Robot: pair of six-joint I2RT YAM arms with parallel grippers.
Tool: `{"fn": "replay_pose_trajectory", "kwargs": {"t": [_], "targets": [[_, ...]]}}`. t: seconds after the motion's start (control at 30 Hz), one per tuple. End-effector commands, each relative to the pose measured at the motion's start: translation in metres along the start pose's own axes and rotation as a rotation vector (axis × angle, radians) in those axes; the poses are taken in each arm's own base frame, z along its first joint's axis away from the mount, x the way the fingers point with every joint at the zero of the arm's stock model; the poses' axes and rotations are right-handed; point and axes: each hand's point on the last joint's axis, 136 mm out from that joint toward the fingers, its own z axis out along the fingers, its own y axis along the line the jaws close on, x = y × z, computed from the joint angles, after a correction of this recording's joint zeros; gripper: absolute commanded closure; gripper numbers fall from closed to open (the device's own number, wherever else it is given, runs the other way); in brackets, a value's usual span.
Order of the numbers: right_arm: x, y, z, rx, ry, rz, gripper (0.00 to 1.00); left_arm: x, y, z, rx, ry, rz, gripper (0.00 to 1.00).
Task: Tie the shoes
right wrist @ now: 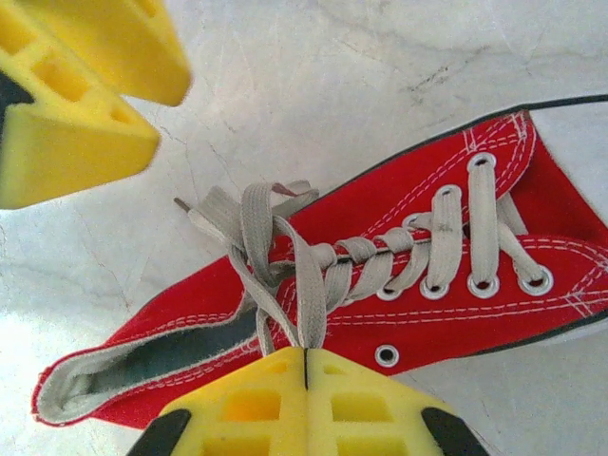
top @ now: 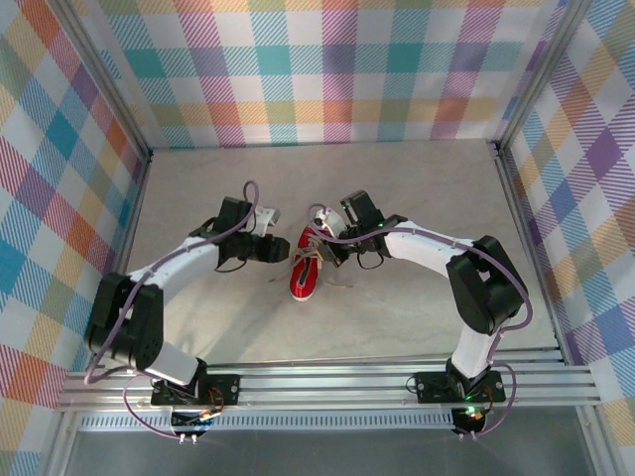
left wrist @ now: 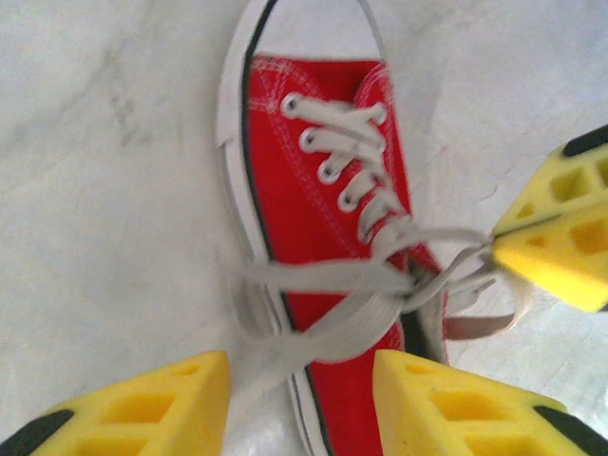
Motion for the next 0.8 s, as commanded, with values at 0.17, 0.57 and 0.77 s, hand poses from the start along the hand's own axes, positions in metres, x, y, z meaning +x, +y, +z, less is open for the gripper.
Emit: {"fn": "replay_pose_trajectory", "kwargs": {"t": [0.17, 0.57, 0.77], "targets": [[-0.013, 0.008, -0.012, 0.008, -0.007, -0.088, 1.00, 0.054, -0.027, 0.023, -0.003, 0.003, -0.104, 0.72], [-0.011, 0.006, -0.021, 0.045, 0.002, -0.168, 1.00, 0.065, -0.087, 0.041, 0.063, 0.020, -0.005, 0.69], [-0.015, 0.010, -0.022, 0.032, -0.038, -0.218, 1.00, 0.051, -0.086, 0.003, 0.017, 0.002, 0.128, 0.48]]}}
